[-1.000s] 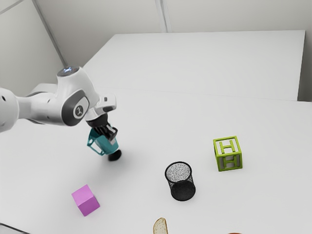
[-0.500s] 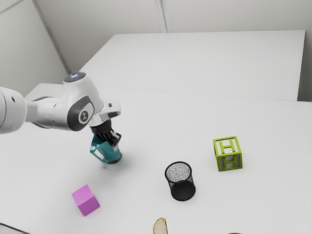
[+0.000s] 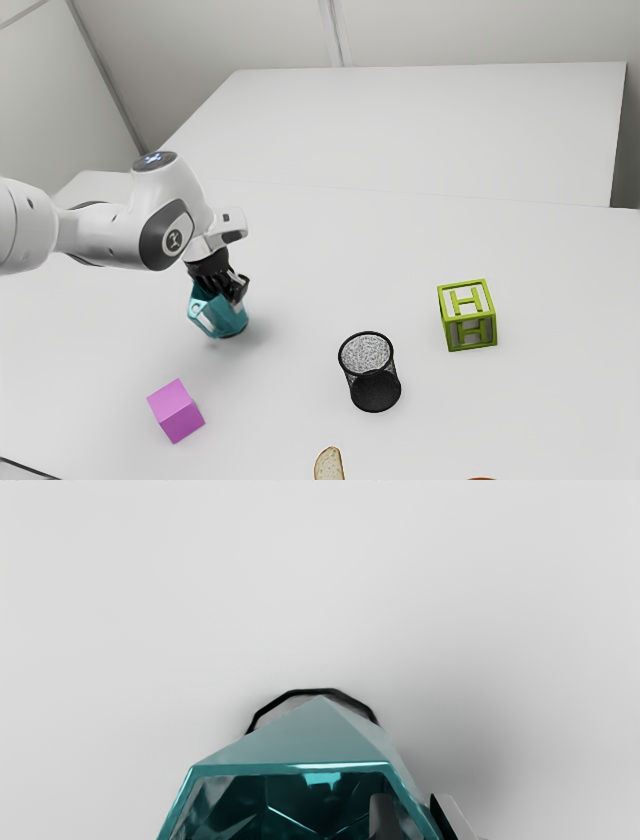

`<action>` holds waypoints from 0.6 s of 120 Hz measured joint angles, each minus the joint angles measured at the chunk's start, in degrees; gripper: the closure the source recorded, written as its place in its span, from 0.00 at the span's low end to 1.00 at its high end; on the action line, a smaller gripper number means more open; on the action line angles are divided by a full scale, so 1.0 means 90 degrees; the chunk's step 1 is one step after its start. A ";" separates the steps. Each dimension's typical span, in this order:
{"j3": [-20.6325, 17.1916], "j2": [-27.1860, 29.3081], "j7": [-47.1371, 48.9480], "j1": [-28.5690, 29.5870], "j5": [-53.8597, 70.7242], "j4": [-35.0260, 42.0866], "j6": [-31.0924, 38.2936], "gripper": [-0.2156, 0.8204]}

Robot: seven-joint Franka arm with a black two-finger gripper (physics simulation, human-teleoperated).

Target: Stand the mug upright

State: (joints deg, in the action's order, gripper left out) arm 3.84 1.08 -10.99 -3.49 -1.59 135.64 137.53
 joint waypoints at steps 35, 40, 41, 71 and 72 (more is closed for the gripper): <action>0.0003 0.0153 -0.0038 -0.0077 -0.0035 -0.0001 -0.0015 0.66; 0.0003 0.0175 -0.0042 -0.0086 -0.0036 0.0000 -0.0020 0.62; 0.0003 0.0179 -0.0043 -0.0087 -0.0036 -0.0002 -0.0020 0.62; 0.0002 0.0330 -0.0063 -0.0079 -0.0038 -0.0010 -0.0056 0.43; 0.0002 0.0336 -0.0063 -0.0079 -0.0038 -0.0010 -0.0057 0.42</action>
State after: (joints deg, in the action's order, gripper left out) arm 3.86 4.10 -11.56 -4.20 -1.93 135.55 137.02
